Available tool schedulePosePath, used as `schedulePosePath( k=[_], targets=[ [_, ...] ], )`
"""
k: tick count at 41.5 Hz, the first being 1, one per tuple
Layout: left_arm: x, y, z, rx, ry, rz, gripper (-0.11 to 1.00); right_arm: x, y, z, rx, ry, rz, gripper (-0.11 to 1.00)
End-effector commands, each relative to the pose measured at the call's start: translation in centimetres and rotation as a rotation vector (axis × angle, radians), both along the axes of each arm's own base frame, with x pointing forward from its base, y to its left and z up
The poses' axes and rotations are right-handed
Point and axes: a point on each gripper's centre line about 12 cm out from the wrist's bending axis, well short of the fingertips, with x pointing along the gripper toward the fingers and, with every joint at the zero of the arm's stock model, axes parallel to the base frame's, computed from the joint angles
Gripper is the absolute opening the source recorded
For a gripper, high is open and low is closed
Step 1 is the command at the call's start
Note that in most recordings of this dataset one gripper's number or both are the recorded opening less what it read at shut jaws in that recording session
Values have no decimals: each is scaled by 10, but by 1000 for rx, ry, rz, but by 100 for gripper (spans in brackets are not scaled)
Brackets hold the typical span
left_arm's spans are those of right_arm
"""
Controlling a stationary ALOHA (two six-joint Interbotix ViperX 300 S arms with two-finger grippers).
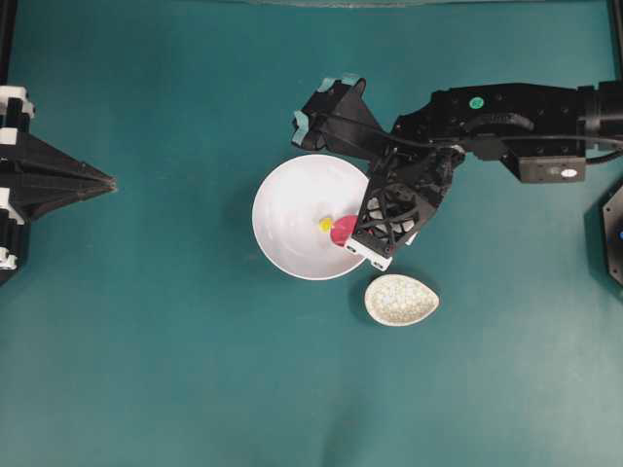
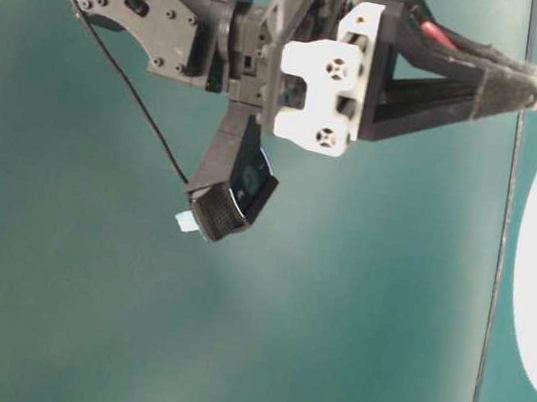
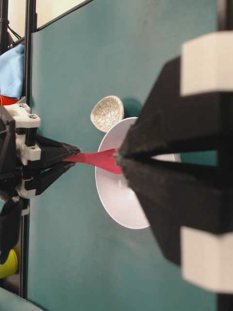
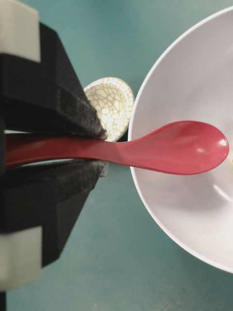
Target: Scoop the yellow hexagonal prism block from the bowl with a spoon using the right arm.
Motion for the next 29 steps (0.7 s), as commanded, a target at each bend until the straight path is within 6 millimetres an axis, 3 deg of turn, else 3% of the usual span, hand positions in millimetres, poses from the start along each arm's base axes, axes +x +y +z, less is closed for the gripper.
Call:
schedulePosePath(
  k=[1,19,29],
  targets=[
    [2,0,13,2,-34,1,2,2,0,8,-5,-27,3,21],
    [3,0,14,0,-35,1,2,3,-3,0,-2,-6,-6,19],
    [3,0,14,0,-35,1,2,7,-6,-3,-10,-23,-9,10]
  ],
)
